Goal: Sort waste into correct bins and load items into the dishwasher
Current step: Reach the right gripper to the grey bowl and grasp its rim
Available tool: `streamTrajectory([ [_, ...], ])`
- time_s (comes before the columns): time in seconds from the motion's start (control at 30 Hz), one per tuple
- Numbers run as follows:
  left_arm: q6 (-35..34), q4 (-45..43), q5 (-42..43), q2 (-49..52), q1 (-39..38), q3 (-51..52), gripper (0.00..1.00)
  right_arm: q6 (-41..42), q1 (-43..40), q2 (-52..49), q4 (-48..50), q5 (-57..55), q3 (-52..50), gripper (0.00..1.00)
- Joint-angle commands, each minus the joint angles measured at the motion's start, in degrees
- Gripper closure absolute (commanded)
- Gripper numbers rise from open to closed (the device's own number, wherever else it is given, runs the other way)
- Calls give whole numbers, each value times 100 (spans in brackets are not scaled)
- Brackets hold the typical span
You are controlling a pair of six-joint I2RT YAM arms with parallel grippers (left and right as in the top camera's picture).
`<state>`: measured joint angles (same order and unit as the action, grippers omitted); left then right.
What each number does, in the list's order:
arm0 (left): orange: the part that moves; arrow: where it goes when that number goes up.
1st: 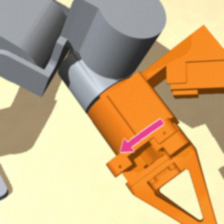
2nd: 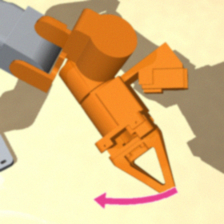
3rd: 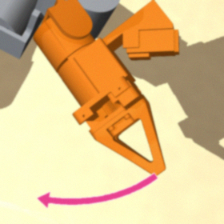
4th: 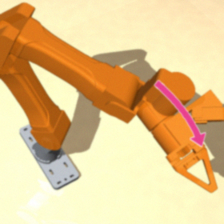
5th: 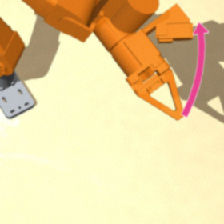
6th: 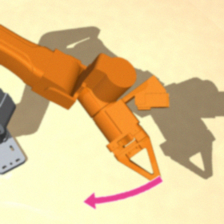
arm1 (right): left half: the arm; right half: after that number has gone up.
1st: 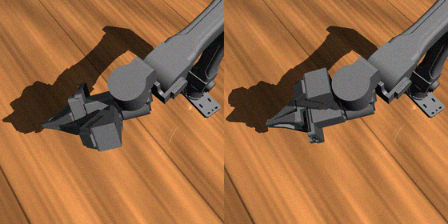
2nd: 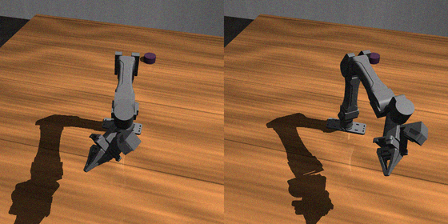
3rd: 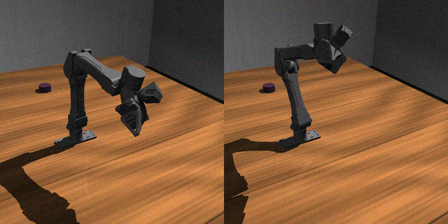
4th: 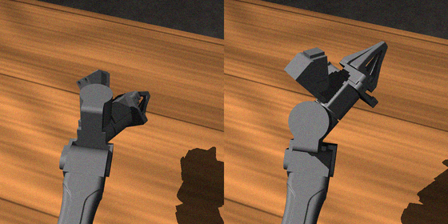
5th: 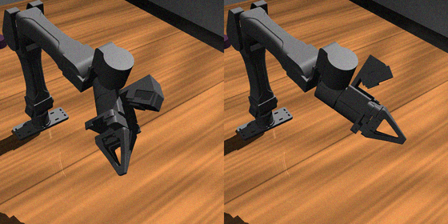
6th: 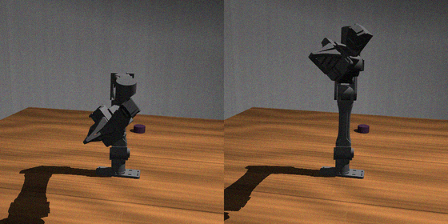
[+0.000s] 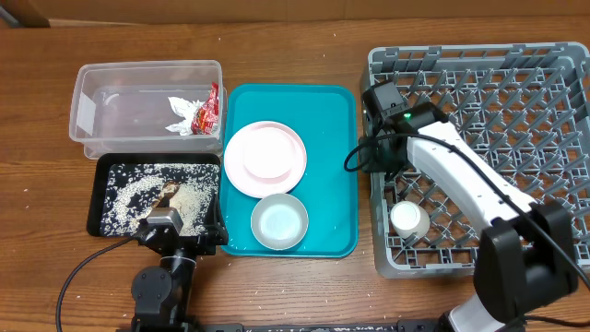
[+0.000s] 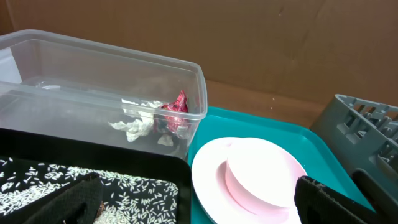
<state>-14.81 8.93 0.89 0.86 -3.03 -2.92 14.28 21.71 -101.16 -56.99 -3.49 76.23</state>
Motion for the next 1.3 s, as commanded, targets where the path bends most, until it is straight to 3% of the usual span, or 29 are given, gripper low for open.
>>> streamTrajectory([
  [0.0,66,-37,2,-61,-55,68,0,111,190,861,7,-11,520,59],
  [0.13,66,-37,2,-61,-55,68,0,256,361,1224,61,728,535,58],
  [0.33,66,-37,2,-61,-55,68,0,299,704,914,203,1790,380,58],
  [0.7,66,-35,2,-61,-52,68,0,1786,1648,-590,223,1655,361,58],
  [0.93,66,-37,2,-61,-55,68,0,1882,2009,-1237,33,2070,361,63],
  [1.0,66,-37,2,-61,-55,68,0,1904,2050,-1296,63,2061,361,68],
  [1.13,66,-37,2,-61,-55,68,0,2070,2006,-1294,13,1847,365,94],
  [1.27,66,-37,2,-61,-55,68,0,2070,1821,-1108,-372,1163,437,96],
])
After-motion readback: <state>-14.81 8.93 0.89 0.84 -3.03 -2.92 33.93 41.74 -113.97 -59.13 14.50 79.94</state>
